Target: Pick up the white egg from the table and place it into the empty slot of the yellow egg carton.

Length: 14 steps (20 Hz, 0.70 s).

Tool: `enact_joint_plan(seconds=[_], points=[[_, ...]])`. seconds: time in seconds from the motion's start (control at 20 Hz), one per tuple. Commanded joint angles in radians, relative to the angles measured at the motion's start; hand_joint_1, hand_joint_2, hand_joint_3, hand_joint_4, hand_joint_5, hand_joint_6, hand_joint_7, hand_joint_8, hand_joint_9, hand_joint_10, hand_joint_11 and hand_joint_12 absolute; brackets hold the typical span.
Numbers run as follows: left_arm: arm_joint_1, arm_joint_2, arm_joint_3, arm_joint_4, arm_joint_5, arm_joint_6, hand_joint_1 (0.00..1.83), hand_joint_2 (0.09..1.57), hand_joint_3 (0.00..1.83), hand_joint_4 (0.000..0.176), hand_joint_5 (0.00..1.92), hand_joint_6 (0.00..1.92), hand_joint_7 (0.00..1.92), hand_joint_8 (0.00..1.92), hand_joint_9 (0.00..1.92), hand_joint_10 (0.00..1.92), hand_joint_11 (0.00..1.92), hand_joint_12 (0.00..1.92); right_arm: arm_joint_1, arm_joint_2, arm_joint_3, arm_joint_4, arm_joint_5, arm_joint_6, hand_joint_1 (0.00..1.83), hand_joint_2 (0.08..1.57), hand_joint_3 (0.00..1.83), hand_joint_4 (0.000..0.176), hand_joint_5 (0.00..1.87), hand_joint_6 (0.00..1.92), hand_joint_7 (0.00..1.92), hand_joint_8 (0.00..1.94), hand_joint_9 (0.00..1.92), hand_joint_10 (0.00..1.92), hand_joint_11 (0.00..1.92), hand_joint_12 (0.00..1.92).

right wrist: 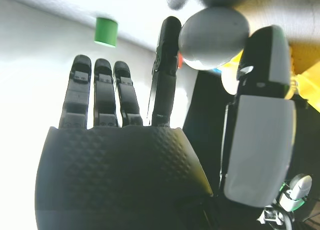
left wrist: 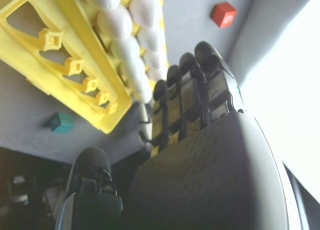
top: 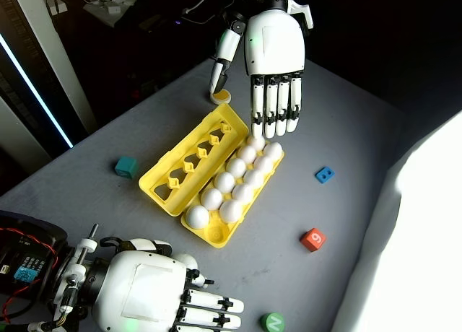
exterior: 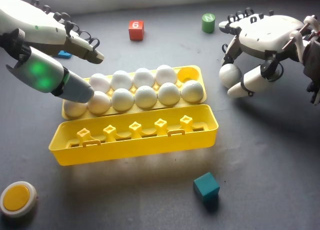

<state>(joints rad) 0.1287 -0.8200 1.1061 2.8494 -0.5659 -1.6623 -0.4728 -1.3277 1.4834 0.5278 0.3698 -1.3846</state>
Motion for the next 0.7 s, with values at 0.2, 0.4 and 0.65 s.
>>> enact_joint_plan(seconds=[0.2,0.4,0.65], points=[[-0.004,-0.002,-0.004,-0.005,0.079,0.000,0.00,1.21,0.00,0.000,0.18,0.00,0.19,0.01,0.18,0.01,0.00,0.49,0.006,0.005,0.004,-0.009,0.108,0.008,0.95,0.95,0.02,0.051,0.96,0.04,0.00,0.00,0.00,0.00,0.00,0.00],[-0.004,-0.002,-0.004,-0.005,0.079,0.000,0.00,1.21,0.00,0.000,0.19,0.00,0.20,0.00,0.20,0.00,0.00,0.56,0.007,0.005,0.004,-0.009,0.108,0.007,1.03,1.07,0.00,0.172,1.06,0.80,0.00,0.00,0.00,0.00,0.00,0.00],[-0.002,-0.002,-0.002,-0.005,0.079,0.000,0.00,1.21,0.00,0.000,0.17,0.00,0.19,0.01,0.19,0.00,0.00,0.52,0.021,0.007,0.002,-0.009,0.104,0.007,1.12,1.02,0.00,0.082,1.21,0.61,0.14,0.01,0.00,0.00,0.00,0.00]])
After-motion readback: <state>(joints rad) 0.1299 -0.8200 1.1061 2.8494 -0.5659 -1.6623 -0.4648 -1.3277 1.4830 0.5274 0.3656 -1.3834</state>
